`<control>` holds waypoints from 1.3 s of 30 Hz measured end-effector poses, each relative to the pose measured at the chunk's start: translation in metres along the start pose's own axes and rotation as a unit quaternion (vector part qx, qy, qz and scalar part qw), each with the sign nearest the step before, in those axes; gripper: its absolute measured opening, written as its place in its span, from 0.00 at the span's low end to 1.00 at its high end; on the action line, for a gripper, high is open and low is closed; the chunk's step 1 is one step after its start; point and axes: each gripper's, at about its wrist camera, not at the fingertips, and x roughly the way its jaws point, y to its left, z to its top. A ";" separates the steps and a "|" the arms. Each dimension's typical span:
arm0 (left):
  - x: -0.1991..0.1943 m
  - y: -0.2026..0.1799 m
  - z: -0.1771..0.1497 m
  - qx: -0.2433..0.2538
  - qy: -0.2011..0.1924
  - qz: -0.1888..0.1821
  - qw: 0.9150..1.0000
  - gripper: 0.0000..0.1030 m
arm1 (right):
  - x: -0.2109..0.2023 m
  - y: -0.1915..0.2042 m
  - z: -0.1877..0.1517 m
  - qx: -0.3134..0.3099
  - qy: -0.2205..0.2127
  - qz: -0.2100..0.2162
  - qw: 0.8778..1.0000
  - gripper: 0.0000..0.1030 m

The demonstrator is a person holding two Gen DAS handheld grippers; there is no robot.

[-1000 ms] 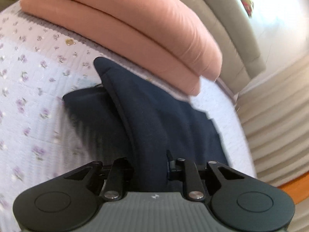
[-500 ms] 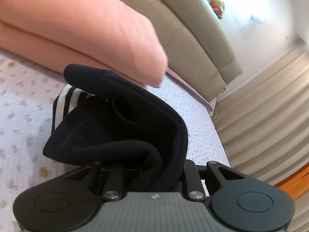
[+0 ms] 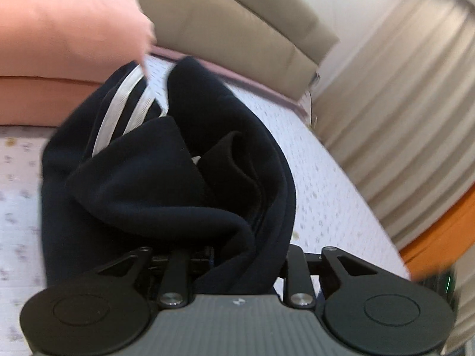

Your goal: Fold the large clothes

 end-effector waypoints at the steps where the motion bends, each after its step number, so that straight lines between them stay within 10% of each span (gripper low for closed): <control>1: 0.011 -0.008 -0.006 0.016 0.005 0.006 1.000 0.37 | 0.009 -0.004 0.015 0.000 0.009 0.020 1.000 1.00; 8: 0.034 -0.037 -0.035 0.087 0.037 -0.009 0.995 0.67 | 0.091 -0.023 0.036 0.052 0.126 0.111 0.984 1.00; 13: 0.028 -0.054 -0.042 0.101 0.050 -0.031 0.993 0.77 | 0.085 -0.025 0.034 0.087 0.071 0.223 0.968 1.00; 18: 0.039 -0.076 -0.053 0.144 0.061 -0.031 0.987 0.83 | 0.086 0.002 0.033 -0.045 0.146 0.138 0.979 1.00; 26: 0.065 -0.100 -0.051 0.222 0.100 -0.049 0.969 0.83 | 0.070 -0.023 0.055 -0.001 0.143 0.194 0.971 1.00; 35: 0.072 -0.116 -0.071 0.252 0.121 -0.040 0.959 0.84 | 0.089 -0.018 0.054 -0.048 0.154 0.123 0.979 1.00; 37: 0.060 -0.120 -0.074 0.246 0.115 -0.044 0.961 0.87 | 0.090 -0.012 0.056 -0.059 0.126 0.099 0.985 0.89; 39: 0.042 -0.124 -0.079 0.259 0.097 -0.030 0.961 0.88 | 0.081 -0.005 0.056 -0.070 0.082 0.089 0.990 0.35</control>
